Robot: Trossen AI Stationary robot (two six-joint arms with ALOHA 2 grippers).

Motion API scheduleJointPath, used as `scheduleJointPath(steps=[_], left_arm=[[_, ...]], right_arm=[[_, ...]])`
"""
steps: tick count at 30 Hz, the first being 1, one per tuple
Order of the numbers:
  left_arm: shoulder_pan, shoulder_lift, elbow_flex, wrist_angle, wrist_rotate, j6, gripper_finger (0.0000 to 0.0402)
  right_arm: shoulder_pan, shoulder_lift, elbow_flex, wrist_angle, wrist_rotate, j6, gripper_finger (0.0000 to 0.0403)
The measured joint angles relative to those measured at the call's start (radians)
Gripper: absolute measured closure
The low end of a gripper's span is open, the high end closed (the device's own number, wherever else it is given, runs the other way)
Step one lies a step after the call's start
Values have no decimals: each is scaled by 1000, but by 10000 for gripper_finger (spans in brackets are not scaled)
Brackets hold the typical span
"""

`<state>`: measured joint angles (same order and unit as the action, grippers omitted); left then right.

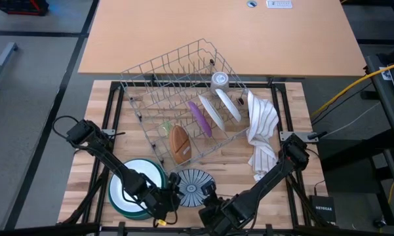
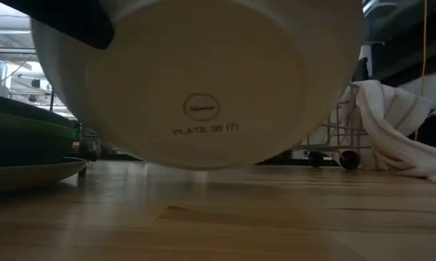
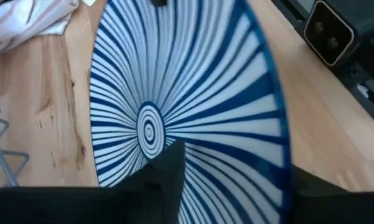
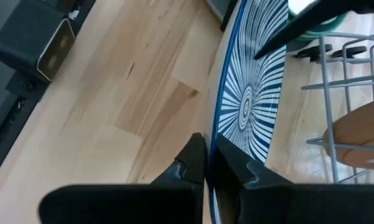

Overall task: Sort dishes
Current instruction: Put the blue patterned plate into the rack

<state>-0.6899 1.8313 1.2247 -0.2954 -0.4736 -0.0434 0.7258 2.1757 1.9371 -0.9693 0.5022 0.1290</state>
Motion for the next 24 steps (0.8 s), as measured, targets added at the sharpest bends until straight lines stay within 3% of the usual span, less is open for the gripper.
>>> scheduleJointPath(steps=[8,24], left_arm=[[-13,-3,0,5,-43,86,386],[-26,0,0,106,-58,134,396]], right_arm=[[0,0,32,-46,-21,23,385],[-6,0,36,-53,-138,19,275]])
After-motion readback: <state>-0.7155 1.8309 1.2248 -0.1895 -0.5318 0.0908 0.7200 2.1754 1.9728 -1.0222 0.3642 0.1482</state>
